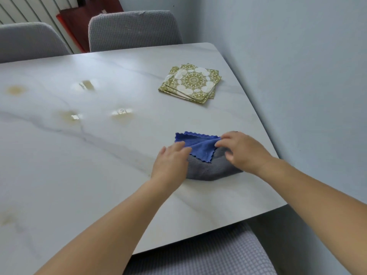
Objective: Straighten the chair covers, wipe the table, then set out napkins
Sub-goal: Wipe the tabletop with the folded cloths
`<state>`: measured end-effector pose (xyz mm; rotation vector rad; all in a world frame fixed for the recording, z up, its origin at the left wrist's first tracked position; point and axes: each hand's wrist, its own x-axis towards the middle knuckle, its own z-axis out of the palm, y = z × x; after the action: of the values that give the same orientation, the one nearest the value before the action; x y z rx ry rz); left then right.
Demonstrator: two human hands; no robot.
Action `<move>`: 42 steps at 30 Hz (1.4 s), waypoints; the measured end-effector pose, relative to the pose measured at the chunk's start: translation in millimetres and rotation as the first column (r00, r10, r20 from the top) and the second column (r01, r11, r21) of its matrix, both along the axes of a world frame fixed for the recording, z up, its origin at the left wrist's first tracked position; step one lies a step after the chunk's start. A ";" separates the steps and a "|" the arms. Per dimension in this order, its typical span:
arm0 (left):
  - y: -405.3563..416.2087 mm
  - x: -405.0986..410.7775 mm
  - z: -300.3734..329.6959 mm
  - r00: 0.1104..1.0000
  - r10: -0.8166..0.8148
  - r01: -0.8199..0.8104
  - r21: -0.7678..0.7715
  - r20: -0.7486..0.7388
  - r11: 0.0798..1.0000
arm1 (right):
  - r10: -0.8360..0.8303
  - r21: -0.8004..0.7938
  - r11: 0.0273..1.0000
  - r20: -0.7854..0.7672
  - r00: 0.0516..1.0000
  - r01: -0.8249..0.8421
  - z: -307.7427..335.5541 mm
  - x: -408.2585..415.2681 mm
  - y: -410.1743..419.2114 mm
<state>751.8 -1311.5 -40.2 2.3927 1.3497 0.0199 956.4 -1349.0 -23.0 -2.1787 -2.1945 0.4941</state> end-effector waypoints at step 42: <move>-55.6 -159.6 -34.4 0.913 -0.043 -0.023 -0.156 -0.406 0.987 | 0.447 -0.363 0.864 0.232 0.864 -0.349 -47.6 -176.2 -15.1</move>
<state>592.3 -1367.1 -74.6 2.3478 1.4497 -0.6022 780.2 -1364.1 -70.6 -2.0342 -2.9633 0.5710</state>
